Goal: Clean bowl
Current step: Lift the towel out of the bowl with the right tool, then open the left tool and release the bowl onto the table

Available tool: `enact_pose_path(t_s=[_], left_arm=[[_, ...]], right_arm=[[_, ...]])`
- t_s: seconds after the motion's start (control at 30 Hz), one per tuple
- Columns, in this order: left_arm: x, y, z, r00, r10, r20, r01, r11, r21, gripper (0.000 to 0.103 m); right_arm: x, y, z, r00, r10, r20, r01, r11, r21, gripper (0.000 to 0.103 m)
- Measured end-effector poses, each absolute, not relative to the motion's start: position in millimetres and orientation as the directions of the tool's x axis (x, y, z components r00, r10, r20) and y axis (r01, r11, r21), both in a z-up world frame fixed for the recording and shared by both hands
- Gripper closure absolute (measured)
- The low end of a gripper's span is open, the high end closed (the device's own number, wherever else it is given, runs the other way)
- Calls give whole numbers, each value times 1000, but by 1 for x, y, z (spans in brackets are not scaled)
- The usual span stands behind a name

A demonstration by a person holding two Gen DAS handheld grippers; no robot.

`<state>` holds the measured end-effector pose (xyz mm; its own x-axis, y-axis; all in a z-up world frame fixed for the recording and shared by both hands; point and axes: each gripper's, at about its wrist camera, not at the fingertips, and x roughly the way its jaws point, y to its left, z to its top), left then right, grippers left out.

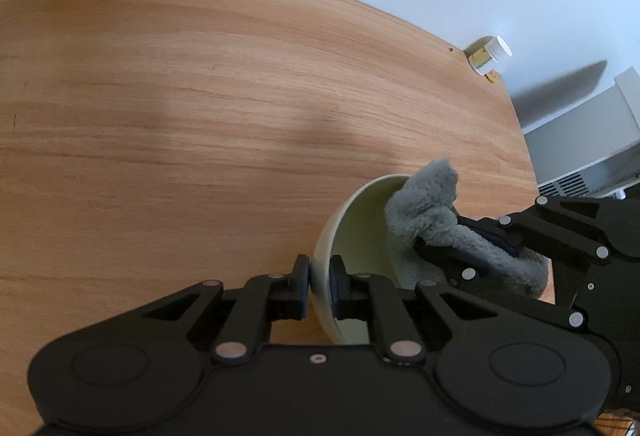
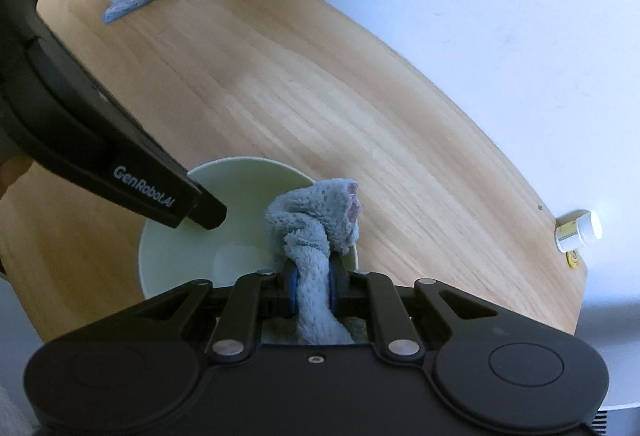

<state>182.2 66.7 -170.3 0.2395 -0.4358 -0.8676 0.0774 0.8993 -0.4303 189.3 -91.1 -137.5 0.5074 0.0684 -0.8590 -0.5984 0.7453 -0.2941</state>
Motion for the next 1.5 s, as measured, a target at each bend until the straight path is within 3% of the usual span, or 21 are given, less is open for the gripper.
enact_pose_path(t_s=[0.3,0.5,0.53,0.63,0.87,1.33,1.47,1.5], left_arm=[[183,62,-168,230,-420,-878,86,907,-412,93],[186,64,-168,230,-427,-875,76,904,-421,89],[185,64,-168,233,-426,-874,77,904,-421,87],[186,65,-162,249,-427,-869,74,903,-422,65],[185,66,-154,259,-418,-871,75,908,-413,48],[181,88,-139,315,-395,-863,16,912,-411,3],[179,90,-134,327,-392,-860,6,911,-413,2],[178,90,-134,330,-391,-859,4,911,-413,2]], right_arm=[[179,-109,-110,566,114,-816,-528,811,-253,87],[179,-140,-78,651,119,-749,-386,902,-193,87],[180,-147,-75,660,112,-743,-361,915,-182,87],[184,-176,-67,677,75,-732,-266,953,-148,87],[192,-228,-90,626,0,-780,-89,993,-71,87],[198,-248,-156,542,-9,-840,-35,999,-33,84],[198,-250,-158,548,-8,-836,-23,999,-25,64],[198,-251,-158,550,-13,-835,-19,999,-28,53]])
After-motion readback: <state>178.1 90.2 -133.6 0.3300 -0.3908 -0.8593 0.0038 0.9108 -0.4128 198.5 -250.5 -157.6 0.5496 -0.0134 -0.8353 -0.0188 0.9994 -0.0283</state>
